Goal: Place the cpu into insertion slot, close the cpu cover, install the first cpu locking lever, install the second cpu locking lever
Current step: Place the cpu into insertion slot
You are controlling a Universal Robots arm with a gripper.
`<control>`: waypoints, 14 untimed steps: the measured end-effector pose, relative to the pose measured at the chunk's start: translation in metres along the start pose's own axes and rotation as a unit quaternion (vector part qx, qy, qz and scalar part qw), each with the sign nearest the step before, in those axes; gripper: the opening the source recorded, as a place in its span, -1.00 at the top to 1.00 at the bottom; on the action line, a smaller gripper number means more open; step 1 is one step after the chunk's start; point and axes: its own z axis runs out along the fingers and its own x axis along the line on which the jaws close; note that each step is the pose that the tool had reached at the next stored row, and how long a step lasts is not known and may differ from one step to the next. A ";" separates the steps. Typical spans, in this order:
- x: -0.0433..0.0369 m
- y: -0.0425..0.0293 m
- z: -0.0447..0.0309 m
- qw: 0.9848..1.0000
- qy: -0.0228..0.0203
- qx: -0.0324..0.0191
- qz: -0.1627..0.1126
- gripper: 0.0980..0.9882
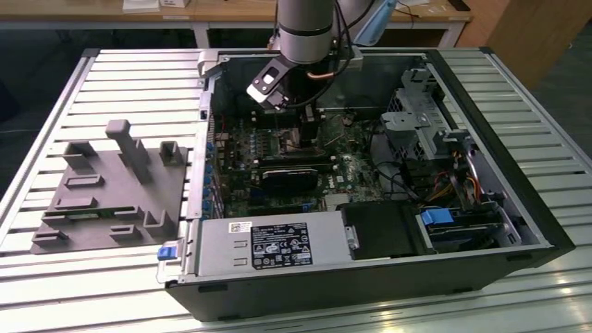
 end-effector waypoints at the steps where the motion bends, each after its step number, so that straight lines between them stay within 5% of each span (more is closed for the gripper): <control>1: 0.0007 -0.0005 0.0007 1.000 0.000 0.000 0.002 0.01; 14: 0.0066 -0.0028 0.0105 1.000 -0.001 0.001 0.020 0.01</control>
